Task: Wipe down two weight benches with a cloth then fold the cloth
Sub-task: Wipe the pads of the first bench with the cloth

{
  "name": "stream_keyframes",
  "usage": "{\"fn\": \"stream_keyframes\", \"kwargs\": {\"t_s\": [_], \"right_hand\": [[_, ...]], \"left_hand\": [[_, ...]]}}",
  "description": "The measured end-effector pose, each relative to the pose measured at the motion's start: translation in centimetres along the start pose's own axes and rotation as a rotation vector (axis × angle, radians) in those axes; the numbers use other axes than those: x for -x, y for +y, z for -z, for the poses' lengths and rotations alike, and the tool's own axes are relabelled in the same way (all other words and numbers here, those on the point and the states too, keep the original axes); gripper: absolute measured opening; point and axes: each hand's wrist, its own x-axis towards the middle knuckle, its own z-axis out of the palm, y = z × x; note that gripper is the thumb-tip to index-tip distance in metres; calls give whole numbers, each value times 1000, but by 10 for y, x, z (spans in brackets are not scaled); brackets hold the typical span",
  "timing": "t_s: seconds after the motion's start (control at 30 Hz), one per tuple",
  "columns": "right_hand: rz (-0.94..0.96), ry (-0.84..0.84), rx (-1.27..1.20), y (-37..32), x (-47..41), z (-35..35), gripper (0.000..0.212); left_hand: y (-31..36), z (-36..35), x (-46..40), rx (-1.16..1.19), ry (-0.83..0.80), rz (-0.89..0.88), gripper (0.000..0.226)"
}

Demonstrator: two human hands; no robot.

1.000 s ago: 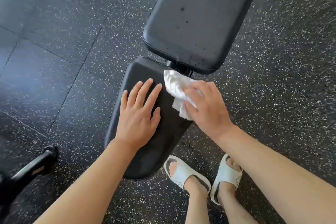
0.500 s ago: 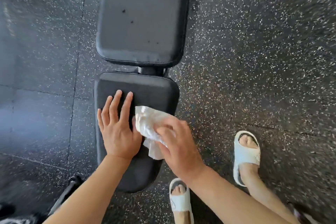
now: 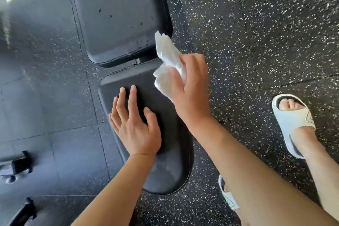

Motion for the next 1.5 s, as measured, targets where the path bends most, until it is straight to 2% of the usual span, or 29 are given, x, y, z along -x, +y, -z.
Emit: {"fn": "stream_keyframes", "kwargs": {"t_s": [0.17,0.27,0.37,0.53,0.63,0.8,0.93,1.0,1.13,1.3,1.4,1.5], "right_hand": [[-51,-132,-73,9,143,39,24],[-85,-162,-75,11,184,51,34],[-54,-166,-87,9,143,42,29],[-88,-57,-112,4,8,6,15],[-95,-47,-133,3,-24,-4,11],[-142,-119,-142,6,57,23,17],[-199,-262,-116,10,159,56,39],[-201,-296,-104,13,179,62,43],[-174,-195,-152,10,136,43,27],[-105,-38,-119,9,47,13,18],[-15,-72,-69,7,56,17,16],[118,-208,45,12,110,36,15]], "left_hand": [[1,1,-1,18,13,-2,65],[4,2,-1,16,17,-11,65],[5,2,-1,17,22,-12,65],[4,1,-1,-6,16,-15,65],[4,2,-1,-21,10,-14,66],[8,5,-2,-24,-12,2,66],[13,7,-1,-25,-18,18,67],[14,7,-2,-24,-23,23,67],[14,7,-1,-21,-11,27,68],[15,7,0,-16,-9,26,66],[15,9,-1,-19,-18,31,64],[11,10,-1,6,-28,18,64]]}}
